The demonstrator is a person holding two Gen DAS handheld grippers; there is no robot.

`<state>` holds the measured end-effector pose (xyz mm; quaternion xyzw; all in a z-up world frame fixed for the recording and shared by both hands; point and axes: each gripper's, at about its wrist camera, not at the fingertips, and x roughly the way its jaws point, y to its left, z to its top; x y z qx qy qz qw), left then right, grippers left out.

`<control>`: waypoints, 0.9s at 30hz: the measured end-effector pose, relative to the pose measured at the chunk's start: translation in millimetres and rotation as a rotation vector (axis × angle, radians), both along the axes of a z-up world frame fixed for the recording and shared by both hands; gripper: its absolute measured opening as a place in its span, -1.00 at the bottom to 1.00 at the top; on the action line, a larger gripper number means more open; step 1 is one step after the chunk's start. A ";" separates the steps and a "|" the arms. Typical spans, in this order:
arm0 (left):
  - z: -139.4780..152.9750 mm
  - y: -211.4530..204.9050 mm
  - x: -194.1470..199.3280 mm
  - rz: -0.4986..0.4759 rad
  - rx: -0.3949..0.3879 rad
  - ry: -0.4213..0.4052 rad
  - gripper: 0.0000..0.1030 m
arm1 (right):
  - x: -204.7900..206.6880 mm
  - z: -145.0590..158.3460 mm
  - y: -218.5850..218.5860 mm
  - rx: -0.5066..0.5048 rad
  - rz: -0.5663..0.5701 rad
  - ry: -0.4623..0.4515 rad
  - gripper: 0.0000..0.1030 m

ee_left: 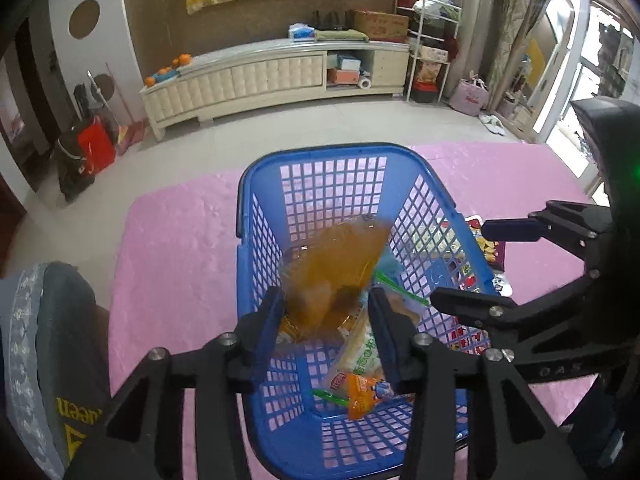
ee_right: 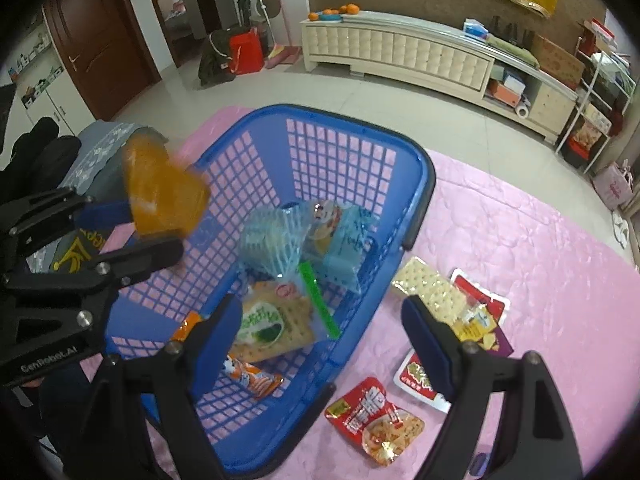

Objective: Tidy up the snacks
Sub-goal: 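Open the right tool then the left to drop both snacks into the basket, then withdraw both tools from the basket toward the remaining snacks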

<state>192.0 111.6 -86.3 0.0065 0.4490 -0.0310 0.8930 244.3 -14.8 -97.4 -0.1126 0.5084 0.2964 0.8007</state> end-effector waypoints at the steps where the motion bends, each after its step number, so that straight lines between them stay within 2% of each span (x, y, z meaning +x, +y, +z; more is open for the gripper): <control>1: 1.1 0.2 -2.7 -0.007 -0.004 -0.006 0.05 | -0.3 0.0 -0.1 0.005 0.000 0.000 0.65; 2: 2.3 -0.1 -5.1 -0.008 -0.001 -0.012 0.21 | -0.3 -0.2 0.0 0.006 0.000 0.001 0.65; 11: 13.0 2.6 -20.4 0.008 0.009 -0.023 0.26 | -15.8 9.1 -0.1 0.003 0.008 -0.005 0.65; 14: 22.7 -1.0 -29.5 0.005 0.008 -0.041 0.35 | -23.6 17.9 -4.7 0.005 0.006 -0.017 0.65; 22: 43.0 -27.6 -53.4 -0.035 0.018 -0.079 0.44 | -47.5 47.4 -31.1 0.030 -0.024 -0.058 0.65; 27: 50.9 -55.3 -66.5 -0.088 0.016 -0.109 0.57 | -62.6 61.2 -54.5 0.029 -0.048 -0.083 0.65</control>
